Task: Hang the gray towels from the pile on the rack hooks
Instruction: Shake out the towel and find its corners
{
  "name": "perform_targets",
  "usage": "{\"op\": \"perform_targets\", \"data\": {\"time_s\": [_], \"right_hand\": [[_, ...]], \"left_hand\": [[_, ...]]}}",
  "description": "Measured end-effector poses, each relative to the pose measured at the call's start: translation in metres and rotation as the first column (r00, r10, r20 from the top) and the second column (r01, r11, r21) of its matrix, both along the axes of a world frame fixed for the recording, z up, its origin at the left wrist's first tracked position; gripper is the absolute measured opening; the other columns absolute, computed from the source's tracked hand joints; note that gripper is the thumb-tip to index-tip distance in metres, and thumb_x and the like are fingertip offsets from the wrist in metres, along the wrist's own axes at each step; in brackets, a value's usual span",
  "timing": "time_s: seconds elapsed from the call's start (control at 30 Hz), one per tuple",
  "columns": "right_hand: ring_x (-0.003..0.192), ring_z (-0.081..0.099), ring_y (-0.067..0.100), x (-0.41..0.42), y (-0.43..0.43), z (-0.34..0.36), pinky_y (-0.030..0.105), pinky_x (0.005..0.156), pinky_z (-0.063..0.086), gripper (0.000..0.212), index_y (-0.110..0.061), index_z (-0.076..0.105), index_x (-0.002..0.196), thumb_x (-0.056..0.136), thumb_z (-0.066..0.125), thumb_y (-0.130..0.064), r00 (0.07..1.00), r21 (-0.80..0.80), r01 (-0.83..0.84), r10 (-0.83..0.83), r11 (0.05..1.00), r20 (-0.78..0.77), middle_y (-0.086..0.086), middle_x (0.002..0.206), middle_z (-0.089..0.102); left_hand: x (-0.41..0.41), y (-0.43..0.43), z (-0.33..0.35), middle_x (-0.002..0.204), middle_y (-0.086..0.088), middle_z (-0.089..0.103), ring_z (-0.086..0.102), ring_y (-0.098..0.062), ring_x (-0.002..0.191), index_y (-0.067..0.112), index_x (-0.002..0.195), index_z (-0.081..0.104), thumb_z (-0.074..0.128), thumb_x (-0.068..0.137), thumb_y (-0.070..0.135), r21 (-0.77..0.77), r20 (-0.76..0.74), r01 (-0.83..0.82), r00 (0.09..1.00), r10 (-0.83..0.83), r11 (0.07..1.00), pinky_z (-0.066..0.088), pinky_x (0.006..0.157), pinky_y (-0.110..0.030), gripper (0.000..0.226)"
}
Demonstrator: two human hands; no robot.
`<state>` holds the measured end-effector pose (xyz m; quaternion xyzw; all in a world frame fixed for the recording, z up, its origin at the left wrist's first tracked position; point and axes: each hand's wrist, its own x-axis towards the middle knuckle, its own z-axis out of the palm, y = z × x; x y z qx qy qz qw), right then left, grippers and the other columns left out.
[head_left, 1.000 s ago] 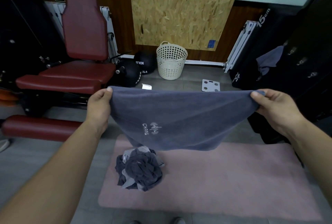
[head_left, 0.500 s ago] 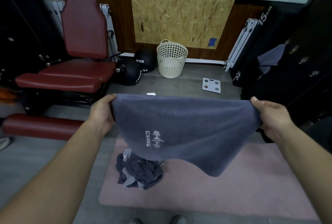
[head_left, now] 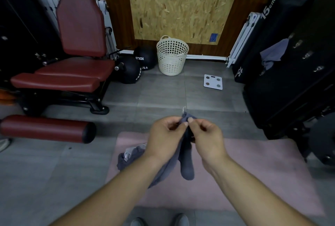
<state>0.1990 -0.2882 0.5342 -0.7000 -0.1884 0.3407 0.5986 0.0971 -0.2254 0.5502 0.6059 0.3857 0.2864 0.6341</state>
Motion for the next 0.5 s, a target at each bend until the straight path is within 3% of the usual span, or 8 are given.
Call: {"op": "perform_targets", "data": {"time_s": [0.1,0.37,0.5], "right_hand": [[0.074,0.065,0.027,0.0,-0.004,0.001,0.041,0.075,0.057,0.027,-0.001,0.074,0.088,0.101,0.057,-0.017,0.989,0.075,-0.025,0.036,0.997,-0.147,0.025,0.089,0.073],[0.066,0.069,0.021,0.0,-0.005,0.01,0.027,0.061,0.059,0.02,0.009,0.069,0.093,0.096,0.063,-0.01,0.981,0.171,0.088,-0.056,0.981,-0.184,0.018,0.078,0.073],[0.068,0.066,0.026,-0.001,-0.006,0.009,0.034,0.064,0.06,0.019,0.008,0.066,0.093,0.095,0.066,-0.011,0.979,0.173,0.165,-0.14,0.971,-0.147,0.02,0.078,0.07]], "left_hand": [[-0.007,-0.001,-0.002,0.093,0.011,0.077,0.07,-0.001,0.089,0.025,0.1,0.078,0.068,0.092,0.009,0.121,-0.06,0.023,0.998,-0.016,0.992,0.054,0.082,-0.017,0.02],[-0.006,-0.002,0.001,0.094,0.013,0.075,0.068,-0.004,0.087,0.025,0.103,0.076,0.062,0.094,0.018,0.369,-0.212,0.071,0.977,0.01,0.927,0.056,0.082,-0.035,0.018],[-0.007,-0.001,0.003,0.093,0.017,0.075,0.067,0.001,0.088,0.026,0.104,0.076,0.06,0.095,0.014,0.386,-0.22,0.075,0.975,0.014,0.919,0.056,0.082,-0.03,0.023]]}}
